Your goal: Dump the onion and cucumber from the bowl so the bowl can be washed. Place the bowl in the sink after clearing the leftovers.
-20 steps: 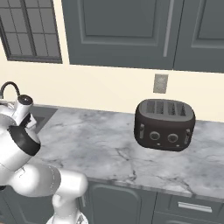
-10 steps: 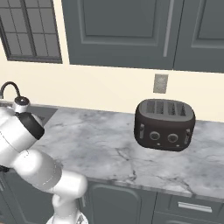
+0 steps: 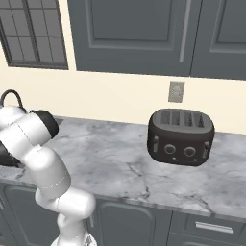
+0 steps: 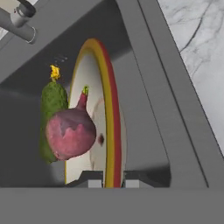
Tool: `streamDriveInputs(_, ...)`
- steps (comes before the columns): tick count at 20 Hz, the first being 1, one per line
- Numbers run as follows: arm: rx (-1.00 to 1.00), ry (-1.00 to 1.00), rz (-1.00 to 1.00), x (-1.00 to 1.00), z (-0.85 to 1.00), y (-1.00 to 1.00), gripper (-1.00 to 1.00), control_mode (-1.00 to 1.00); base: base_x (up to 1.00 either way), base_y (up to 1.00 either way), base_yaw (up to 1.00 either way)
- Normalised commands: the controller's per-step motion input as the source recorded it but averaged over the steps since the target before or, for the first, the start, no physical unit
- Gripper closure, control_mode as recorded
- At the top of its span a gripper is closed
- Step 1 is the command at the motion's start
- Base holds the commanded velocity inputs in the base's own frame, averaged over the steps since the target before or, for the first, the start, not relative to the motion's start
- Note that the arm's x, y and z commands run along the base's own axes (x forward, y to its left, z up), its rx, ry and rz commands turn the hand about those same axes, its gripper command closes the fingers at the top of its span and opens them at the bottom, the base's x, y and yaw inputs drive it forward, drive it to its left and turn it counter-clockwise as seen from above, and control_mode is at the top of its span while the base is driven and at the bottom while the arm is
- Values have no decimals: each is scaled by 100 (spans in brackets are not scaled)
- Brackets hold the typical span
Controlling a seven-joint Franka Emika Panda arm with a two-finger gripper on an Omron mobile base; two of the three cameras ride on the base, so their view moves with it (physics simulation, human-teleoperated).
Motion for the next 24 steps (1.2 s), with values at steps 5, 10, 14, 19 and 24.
streamDriveInputs(5, -3, 0, 0, 0, -5, 9, 100, -100, 0, 0, 0)
streamDriveInputs(10, -6, 0, 0, 0, -1, 5, 100, -100, 0, 0, 0)
streamDriveInputs(14, -2, 0, 0, 0, 0, 3, 100, -100, 0, 0, 0)
streamDriveInputs(19, -2, 0, 0, 2, 0, 0, 100, -100, 0, 0, 0)
streamDriveInputs(24, -6, 0, 0, 23, -4, 0, 100, -100, 0, 0, 0)
